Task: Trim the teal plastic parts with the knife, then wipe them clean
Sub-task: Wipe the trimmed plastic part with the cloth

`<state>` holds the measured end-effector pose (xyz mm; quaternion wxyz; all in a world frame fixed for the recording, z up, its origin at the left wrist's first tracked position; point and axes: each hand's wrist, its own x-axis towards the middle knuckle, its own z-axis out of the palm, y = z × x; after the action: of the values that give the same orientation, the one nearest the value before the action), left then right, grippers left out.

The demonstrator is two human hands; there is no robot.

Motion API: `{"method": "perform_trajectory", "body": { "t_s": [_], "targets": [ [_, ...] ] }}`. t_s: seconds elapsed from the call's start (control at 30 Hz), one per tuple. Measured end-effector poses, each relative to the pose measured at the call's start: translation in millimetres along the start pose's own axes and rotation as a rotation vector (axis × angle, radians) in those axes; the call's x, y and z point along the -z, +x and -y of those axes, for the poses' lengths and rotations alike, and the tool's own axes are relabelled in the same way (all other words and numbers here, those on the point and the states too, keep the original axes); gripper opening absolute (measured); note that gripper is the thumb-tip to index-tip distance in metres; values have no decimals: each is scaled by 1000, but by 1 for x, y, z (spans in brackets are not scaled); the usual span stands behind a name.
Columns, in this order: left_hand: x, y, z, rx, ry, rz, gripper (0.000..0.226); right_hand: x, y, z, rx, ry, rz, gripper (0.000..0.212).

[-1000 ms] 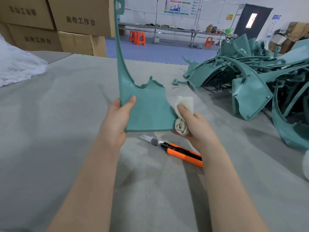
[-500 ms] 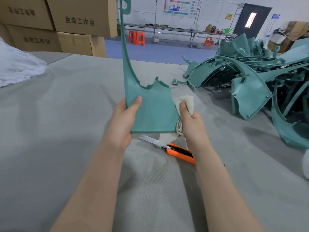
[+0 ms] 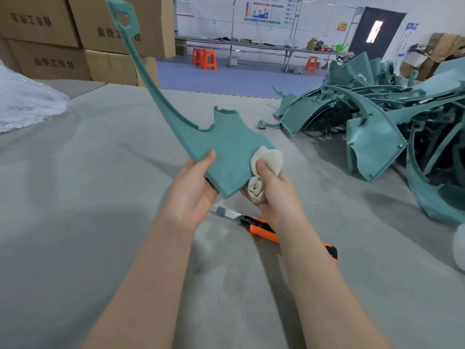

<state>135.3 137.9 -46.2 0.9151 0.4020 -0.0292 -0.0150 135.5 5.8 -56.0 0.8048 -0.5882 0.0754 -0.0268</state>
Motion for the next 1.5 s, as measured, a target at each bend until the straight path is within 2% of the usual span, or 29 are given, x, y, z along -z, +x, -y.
{"method": "perform_trajectory", "body": {
  "t_s": [0.23, 0.4, 0.5, 0.6, 0.67, 0.83, 1.0, 1.13, 1.37, 1.5],
  "targets": [
    [3, -5, 3, 100, 91, 39, 18, 7, 0, 5, 38, -59, -69, 20],
    [-3, -4, 3, -1, 58, -43, 14, 5, 1, 4, 1, -44, -106, 31],
    [-6, -3, 3, -58, -14, -112, 13, 2, -3, 4, -42, -81, -3, 37],
    [-8, -3, 4, -74, 4, -124, 16, -1, -8, 1, 1, -251, 134, 29],
    [-9, -4, 7, -71, 63, -96, 17, -4, -10, 0, 88, -373, 96, 28],
    [-6, -5, 5, -77, 144, -1, 19, -7, -9, 0, 177, -380, -51, 34],
    [-6, -9, 6, 13, 252, 108, 19, 4, 1, 2, 184, -161, -213, 29],
    [-4, -9, 3, 65, 258, 146, 21, 11, 5, 4, 170, -97, -313, 30],
    [0, -8, -1, 88, 222, 154, 20, 13, 8, 6, 137, 12, -301, 28],
    [0, -5, -2, 53, 69, 29, 18, 19, 6, 10, -10, 284, -267, 27]
  ]
}}
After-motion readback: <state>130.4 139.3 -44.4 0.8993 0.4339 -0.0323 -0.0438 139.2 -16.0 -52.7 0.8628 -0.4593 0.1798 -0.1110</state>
